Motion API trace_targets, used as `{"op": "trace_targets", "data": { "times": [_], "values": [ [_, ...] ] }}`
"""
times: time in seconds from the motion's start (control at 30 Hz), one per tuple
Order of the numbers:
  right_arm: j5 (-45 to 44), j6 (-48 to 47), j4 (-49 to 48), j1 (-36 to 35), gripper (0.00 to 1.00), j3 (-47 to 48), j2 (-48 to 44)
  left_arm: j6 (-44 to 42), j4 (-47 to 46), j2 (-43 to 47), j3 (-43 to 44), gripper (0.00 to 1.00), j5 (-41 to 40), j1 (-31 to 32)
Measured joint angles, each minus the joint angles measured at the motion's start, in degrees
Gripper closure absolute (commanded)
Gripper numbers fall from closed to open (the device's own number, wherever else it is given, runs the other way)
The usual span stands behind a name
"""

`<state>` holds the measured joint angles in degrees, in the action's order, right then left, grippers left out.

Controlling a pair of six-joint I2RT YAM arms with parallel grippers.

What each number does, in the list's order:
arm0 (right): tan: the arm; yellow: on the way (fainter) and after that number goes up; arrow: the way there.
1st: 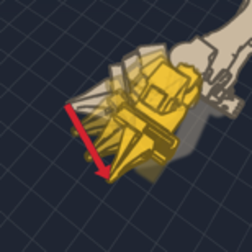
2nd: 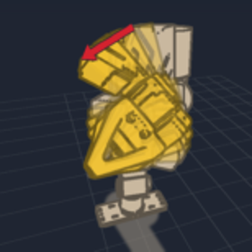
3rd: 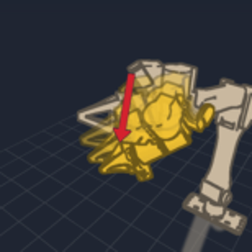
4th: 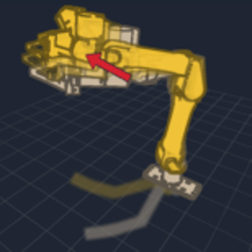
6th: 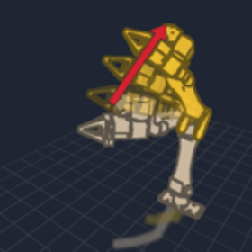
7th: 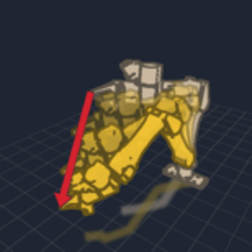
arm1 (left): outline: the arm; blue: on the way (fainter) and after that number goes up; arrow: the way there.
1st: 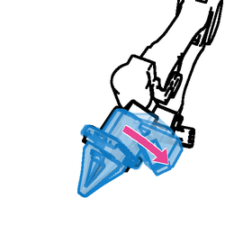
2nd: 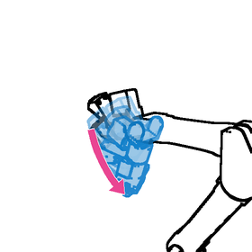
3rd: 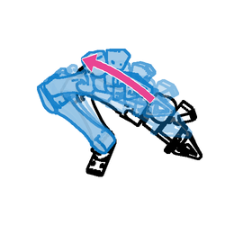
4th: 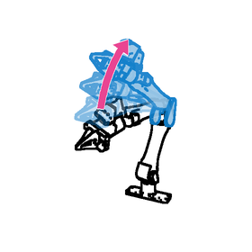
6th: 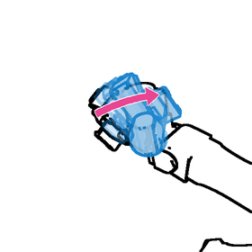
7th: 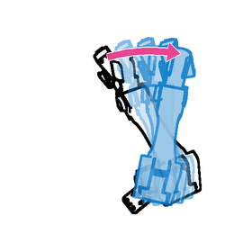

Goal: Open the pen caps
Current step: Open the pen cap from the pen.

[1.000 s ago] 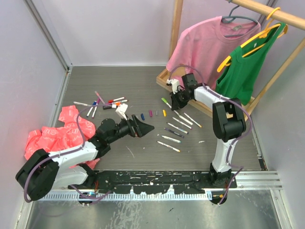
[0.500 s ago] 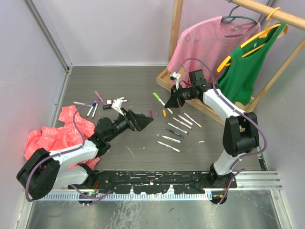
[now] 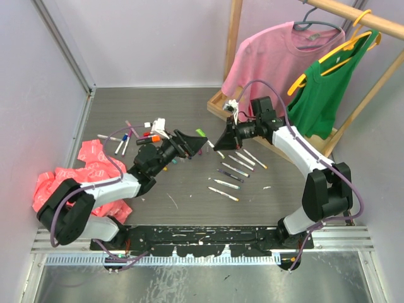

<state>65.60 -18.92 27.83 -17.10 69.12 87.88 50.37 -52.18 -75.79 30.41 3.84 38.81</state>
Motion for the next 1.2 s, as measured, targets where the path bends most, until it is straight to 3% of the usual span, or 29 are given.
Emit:
{"op": "trace_targets", "data": {
  "times": [0.2, 0.33, 0.63, 0.73, 0.83, 0.9, 0.97, 1.1, 1.2],
  "values": [
    [0.5, -0.7, 0.2, -1.6, 0.99, -0.4, 0.0, 2.4, -2.4, -5.2, 2.6, 0.33, 0.0, -0.5],
    [0.1, -0.9, 0.4, -1.9, 0.99, -0.4, 0.0, 4.2, -4.4, -6.7, 2.7, 0.44, 0.0, -0.9],
    [-0.2, -1.7, 0.6, -2.3, 0.99, -0.4, 0.7, 5.7, -6.1, -6.8, 2.7, 0.61, 0.5, -1.1],
    [-0.3, -1.9, 0.8, -2.3, 0.99, -0.4, 1.2, 5.8, -6.2, -6.8, 2.7, 0.73, 0.7, -1.2],
    [-0.7, -2.0, 1.0, -2.4, 0.99, -0.4, 1.6, 6.1, -6.3, -6.8, 2.7, 0.94, 1.4, -1.3],
    [-1.0, -2.0, 1.0, -2.4, 0.99, -0.4, 1.8, 5.7, -6.4, -6.8, 2.7, 1.00, 1.8, -1.3],
    [-1.0, -2.1, 1.1, -2.4, 0.92, -0.4, 1.9, 5.7, -6.5, -6.9, 2.7, 1.00, 2.2, -1.4],
    [-1.2, -2.1, 1.2, -2.4, 0.67, -0.4, 2.0, 5.8, -7.6, -7.7, 2.7, 1.00, 3.0, -1.4],
    [-1.7, -1.8, 1.1, -2.8, 0.57, -0.4, 2.3, 6.0, -9.2, -9.3, 2.7, 1.00, 4.0, -1.5]
  ]
}}
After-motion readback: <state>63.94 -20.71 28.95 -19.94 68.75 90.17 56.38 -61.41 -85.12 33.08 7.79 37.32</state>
